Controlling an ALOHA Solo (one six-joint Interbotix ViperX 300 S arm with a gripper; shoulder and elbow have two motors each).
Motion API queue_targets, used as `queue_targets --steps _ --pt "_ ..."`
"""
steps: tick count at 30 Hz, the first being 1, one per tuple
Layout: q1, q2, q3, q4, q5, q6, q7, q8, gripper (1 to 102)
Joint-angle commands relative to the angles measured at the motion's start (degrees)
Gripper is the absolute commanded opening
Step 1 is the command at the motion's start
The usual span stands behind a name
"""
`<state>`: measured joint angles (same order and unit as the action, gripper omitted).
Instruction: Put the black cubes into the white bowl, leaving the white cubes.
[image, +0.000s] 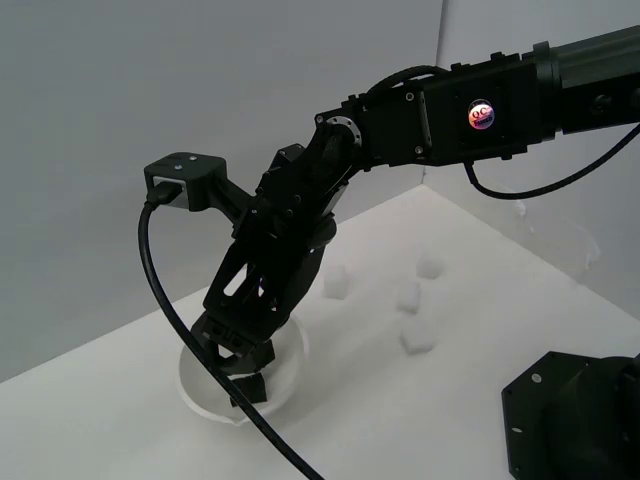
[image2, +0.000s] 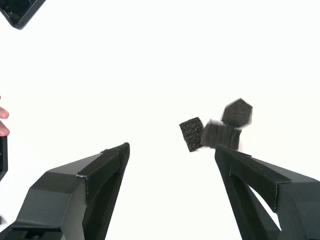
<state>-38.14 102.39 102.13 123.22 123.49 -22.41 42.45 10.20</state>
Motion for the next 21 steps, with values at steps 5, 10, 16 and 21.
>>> queue_targets --steps 5,10,16,21 --pt "0.09 1.23 1.58 -0.97 -1.49 -1.05 0.44 0.35 98" --pt "1.05 2.37 2.64 -0.97 -1.41 -0.18 0.70 0.44 98" --pt "6.68 6.42 6.68 -0.62 -1.14 1.85 4.22 0.70 94" --pt "13.18 11.78 11.95 0.09 -0.35 4.48 5.63 1.05 41"
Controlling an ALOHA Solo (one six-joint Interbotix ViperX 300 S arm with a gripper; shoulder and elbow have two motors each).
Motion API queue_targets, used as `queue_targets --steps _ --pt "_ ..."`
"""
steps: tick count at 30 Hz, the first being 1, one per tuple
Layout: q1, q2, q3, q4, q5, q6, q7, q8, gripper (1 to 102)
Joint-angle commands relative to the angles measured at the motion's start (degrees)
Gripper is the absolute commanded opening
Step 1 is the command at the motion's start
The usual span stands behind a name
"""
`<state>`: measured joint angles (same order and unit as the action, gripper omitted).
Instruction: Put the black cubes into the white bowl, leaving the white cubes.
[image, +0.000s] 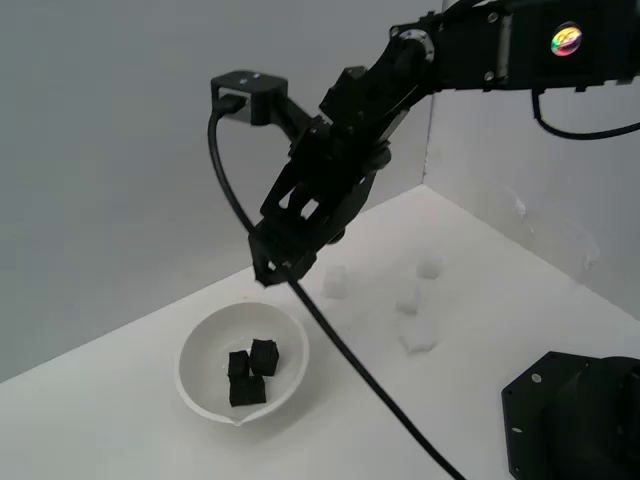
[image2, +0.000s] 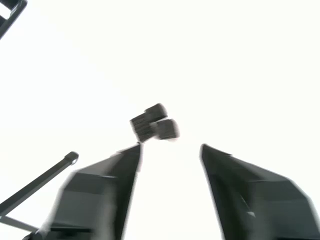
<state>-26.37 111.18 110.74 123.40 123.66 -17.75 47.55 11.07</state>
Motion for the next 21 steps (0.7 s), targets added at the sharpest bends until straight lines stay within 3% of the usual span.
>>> queue_targets --steps 1,2,3,12,21 --pt "2.55 4.04 4.48 0.18 -0.26 0.09 0.44 0.53 24" --pt "3.60 5.01 5.45 0.44 0.00 0.18 0.44 1.14 7" --pt "4.66 5.80 6.33 0.70 0.26 0.18 0.44 1.67 1" --pt "15.12 10.02 10.37 6.77 6.24 0.62 -0.70 5.89 3" --pt "15.91 15.38 15.91 15.29 14.94 0.62 -12.57 6.77 3"
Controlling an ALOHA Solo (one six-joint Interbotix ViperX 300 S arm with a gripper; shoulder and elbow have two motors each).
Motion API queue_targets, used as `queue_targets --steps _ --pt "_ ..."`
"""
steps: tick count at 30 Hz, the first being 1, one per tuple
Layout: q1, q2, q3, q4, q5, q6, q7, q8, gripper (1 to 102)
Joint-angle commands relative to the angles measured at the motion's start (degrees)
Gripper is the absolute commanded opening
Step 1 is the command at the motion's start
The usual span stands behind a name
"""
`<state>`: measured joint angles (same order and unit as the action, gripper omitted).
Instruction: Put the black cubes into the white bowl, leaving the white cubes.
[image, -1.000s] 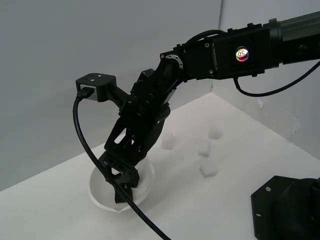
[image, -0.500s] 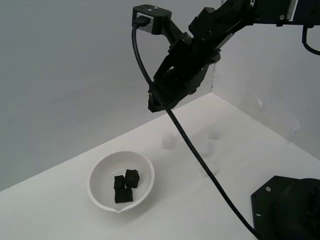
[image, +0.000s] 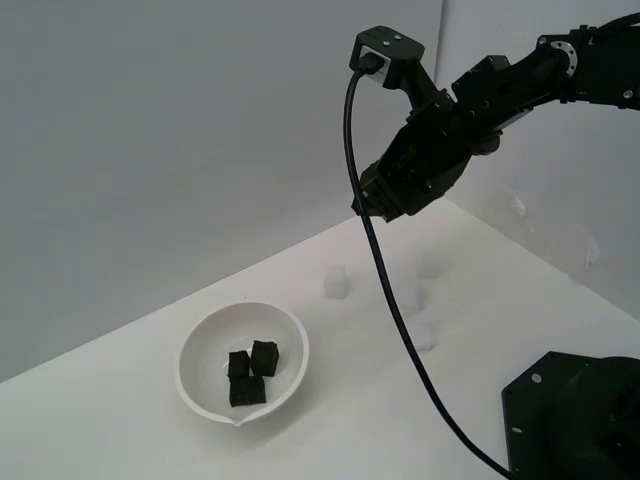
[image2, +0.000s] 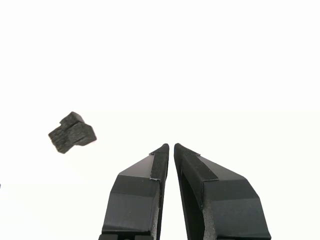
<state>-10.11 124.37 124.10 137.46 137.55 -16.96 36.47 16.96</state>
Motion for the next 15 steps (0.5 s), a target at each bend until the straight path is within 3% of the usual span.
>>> queue_targets --steps 1,6,15 --pt "-0.35 3.08 3.43 2.11 2.02 -0.18 -2.81 0.88 3" --pt "-0.26 7.82 8.00 6.24 5.98 0.00 -8.17 1.49 3" --pt "4.39 19.78 19.86 12.74 12.57 2.02 -9.14 2.11 3"
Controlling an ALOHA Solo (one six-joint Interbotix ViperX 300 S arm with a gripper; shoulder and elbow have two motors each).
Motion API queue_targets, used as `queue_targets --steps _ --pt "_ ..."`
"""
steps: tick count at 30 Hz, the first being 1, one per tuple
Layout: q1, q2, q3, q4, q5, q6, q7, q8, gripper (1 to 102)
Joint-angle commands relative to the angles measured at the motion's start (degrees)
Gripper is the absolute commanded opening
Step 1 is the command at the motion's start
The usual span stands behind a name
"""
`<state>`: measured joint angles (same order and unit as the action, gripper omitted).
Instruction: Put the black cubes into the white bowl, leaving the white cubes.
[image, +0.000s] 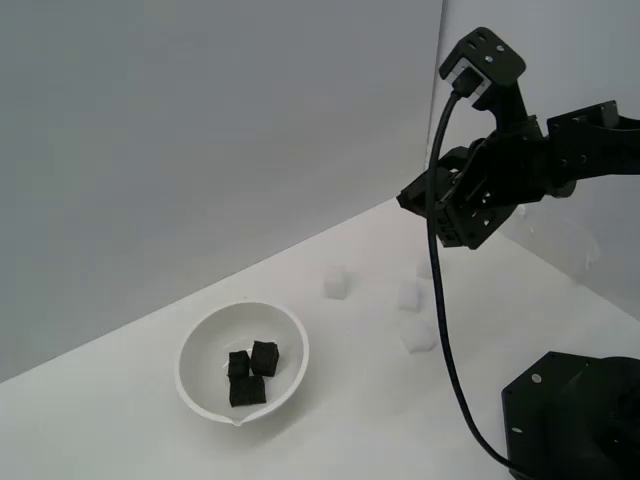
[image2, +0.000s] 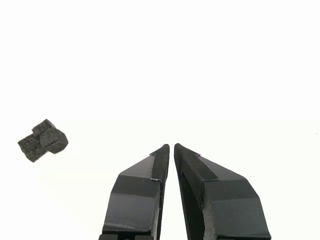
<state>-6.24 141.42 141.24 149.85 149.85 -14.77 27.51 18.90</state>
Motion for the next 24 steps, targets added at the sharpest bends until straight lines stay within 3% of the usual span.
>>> queue_targets --steps 1,15,24 --pt "1.32 4.31 4.31 0.88 0.88 0.00 -0.18 0.18 3" --pt "3.16 21.09 21.18 8.44 8.61 0.09 0.09 0.18 3" --pt "5.54 31.03 31.38 9.76 9.84 0.09 0.53 0.18 3"
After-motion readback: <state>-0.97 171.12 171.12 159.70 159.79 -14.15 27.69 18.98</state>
